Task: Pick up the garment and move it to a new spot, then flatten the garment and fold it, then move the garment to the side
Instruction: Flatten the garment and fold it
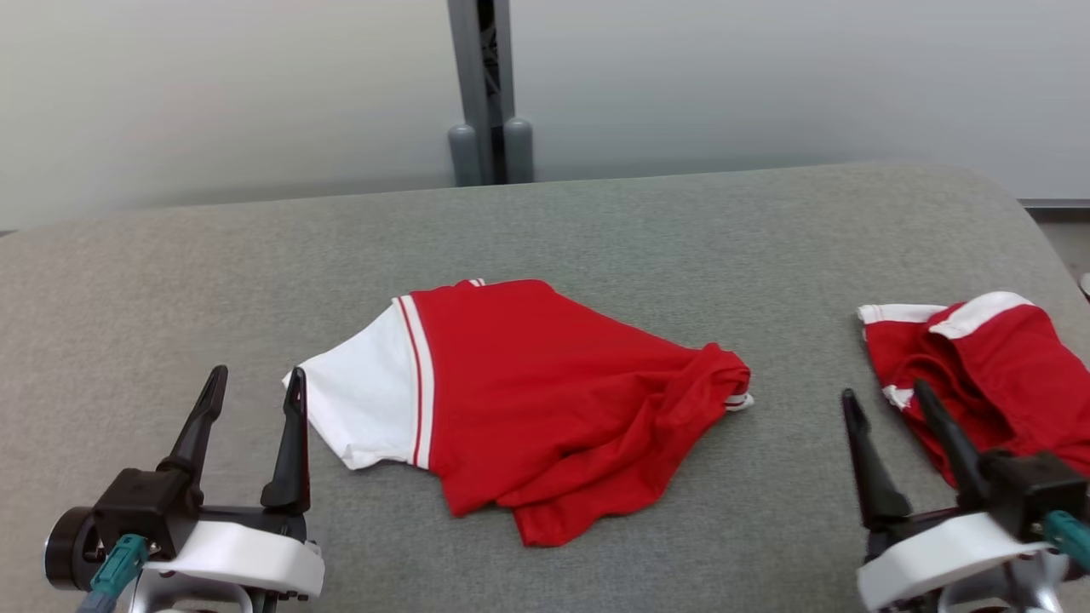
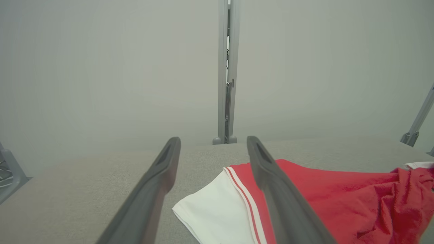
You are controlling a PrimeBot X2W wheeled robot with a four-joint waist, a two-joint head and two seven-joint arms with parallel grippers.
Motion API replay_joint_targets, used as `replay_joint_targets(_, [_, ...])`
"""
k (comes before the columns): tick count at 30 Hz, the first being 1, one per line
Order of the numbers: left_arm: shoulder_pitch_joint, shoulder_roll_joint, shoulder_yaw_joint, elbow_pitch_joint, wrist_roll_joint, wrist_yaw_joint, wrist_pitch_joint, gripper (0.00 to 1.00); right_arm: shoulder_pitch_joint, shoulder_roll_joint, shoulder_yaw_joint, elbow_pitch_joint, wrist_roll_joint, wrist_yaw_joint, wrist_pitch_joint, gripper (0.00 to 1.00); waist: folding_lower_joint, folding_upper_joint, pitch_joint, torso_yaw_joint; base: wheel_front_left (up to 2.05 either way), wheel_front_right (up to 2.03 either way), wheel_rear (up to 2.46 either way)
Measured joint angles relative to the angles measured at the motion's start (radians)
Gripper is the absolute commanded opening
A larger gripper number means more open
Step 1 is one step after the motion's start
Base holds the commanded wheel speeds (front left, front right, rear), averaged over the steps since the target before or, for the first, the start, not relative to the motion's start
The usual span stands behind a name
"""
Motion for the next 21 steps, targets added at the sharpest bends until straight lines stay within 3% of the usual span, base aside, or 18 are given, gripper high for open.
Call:
replay_joint_targets(6, [-0.027,-0.006,-0.006,0.001,0.005,-0.002,-0.011,1.0,-0.076,0.0,0.211,0.02,-0.025,0.0,0.05,1.0,0.0,0.0,0.027,0.063,0.0,0.0,0.0])
replay_joint_targets(11, [-0.072,-0.03,-0.016,0.016,-0.002,-0.014,-0.036,1.0,-0.23,0.001,0.425,0.142,-0.042,0.0,0.098,1.0,-0.0001,0.0,0.064,0.125,0.0,0.0,0.0])
replay_joint_targets(21, [-0.185,-0.098,-0.078,0.092,-0.005,-0.071,-0.073,1.0,-0.501,-0.002,0.607,0.443,-0.009,0.0,0.097,1.0,0.0,0.0,0.143,0.275,0.0,0.0,0.0])
